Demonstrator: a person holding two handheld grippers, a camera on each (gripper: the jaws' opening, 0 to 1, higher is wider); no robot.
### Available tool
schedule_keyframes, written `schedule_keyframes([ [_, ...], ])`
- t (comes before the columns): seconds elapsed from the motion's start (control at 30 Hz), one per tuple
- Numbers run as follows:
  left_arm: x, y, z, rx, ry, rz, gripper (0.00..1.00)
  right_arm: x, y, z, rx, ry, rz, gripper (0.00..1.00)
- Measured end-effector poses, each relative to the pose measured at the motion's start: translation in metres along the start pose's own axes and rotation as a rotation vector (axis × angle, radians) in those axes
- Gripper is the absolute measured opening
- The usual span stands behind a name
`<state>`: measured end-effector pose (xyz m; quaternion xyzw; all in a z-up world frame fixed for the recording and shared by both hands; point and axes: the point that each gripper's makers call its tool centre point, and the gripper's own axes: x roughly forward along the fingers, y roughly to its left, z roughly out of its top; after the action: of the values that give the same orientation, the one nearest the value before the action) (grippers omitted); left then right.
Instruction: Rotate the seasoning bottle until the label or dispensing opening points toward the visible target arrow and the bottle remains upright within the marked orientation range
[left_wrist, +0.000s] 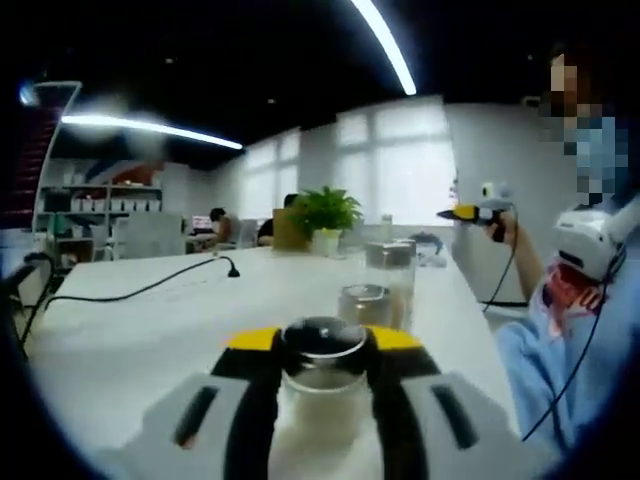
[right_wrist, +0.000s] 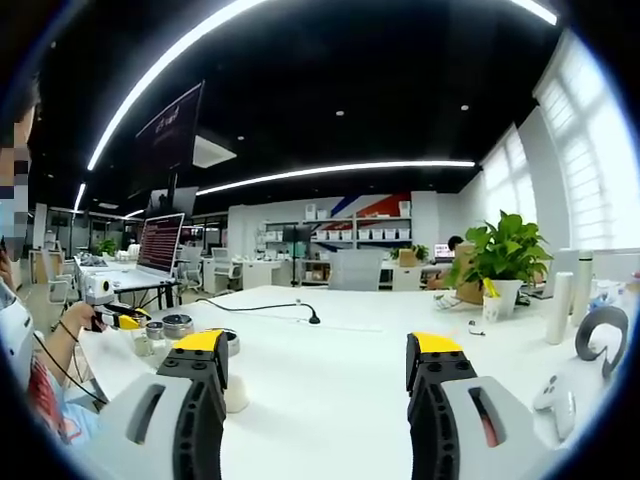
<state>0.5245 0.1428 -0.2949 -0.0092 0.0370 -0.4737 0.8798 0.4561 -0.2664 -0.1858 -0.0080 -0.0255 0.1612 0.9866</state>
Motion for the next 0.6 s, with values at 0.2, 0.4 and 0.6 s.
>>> schedule_keyframes([
  [0.2, 0.003, 0.001, -0.001, 0.043, 0.007, 0.034, 0.73, 0.000, 0.000, 0.001, -0.011, 0.001, 0.002, 0.75],
  [0.4, -0.002, 0.003, 0.004, 0.052, 0.020, 0.101, 0.69, 0.000, 0.000, 0.001, -0.014, 0.002, 0.003, 0.75],
  [0.6, -0.005, 0.005, 0.005, -0.029, -0.001, 0.167, 0.64, -0.002, -0.003, 0.001, -0.017, 0.001, -0.004, 0.75],
])
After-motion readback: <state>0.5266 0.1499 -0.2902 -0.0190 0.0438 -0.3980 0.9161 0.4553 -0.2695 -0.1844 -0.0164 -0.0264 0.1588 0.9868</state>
